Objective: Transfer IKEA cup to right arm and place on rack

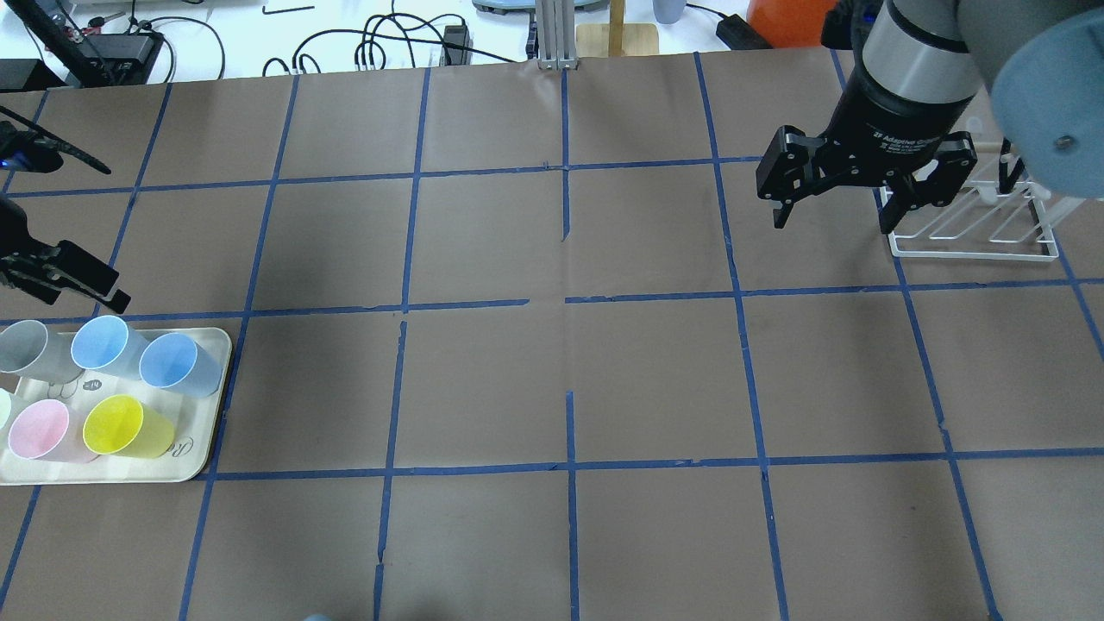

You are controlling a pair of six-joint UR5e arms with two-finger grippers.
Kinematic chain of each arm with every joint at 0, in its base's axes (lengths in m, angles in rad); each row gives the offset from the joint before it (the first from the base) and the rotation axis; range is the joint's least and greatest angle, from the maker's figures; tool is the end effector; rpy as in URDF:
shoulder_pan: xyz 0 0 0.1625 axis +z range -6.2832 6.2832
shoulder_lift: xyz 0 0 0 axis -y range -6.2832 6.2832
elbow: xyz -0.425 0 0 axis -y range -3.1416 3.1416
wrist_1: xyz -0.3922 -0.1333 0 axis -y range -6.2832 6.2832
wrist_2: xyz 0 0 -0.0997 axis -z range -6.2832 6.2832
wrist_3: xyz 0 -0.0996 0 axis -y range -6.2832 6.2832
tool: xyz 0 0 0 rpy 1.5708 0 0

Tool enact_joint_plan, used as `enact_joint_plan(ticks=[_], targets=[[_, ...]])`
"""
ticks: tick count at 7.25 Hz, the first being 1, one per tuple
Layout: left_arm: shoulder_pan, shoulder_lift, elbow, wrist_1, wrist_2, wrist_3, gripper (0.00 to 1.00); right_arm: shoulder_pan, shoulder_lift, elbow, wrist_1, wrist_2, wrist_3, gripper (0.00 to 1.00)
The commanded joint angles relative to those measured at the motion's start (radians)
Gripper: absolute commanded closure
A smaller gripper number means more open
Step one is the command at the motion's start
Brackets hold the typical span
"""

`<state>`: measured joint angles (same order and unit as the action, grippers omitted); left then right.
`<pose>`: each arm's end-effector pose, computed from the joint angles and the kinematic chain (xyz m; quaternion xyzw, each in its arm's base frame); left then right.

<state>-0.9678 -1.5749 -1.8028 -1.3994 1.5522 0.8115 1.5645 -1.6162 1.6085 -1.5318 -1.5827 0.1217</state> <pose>0.1587 -0.4688 0.3899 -0.1037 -0.9940 -0.0185 0.0281 0.1292 -0.4703 0.4874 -0.0639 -0.9978 -0.0153 0.0068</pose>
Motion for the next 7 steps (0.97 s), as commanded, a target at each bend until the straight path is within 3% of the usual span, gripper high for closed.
enact_joint_plan(ticks=[1, 3, 4, 6, 7], targets=[[0.069, -0.059, -0.055, 0.146, -0.006, 0.034, 0.0, -0.014, -0.025, -0.007, 0.004, 0.006, -0.001, 0.0], [0.064, -0.071, -0.189, 0.271, -0.004, 0.023, 0.0, -0.009, -0.03, 0.002, 0.001, 0.026, 0.01, 0.0], [0.064, -0.082, -0.222, 0.336, -0.004, 0.02, 0.0, -0.009, -0.028, 0.002, 0.001, 0.135, 0.039, 0.0], [0.064, -0.1, -0.245, 0.345, -0.012, -0.076, 0.05, -0.017, 0.01, 0.001, -0.002, 0.203, 0.204, 0.0], [0.064, -0.102, -0.25, 0.346, -0.012, -0.112, 0.04, -0.017, 0.042, -0.013, -0.011, 0.324, 0.33, 0.0]])
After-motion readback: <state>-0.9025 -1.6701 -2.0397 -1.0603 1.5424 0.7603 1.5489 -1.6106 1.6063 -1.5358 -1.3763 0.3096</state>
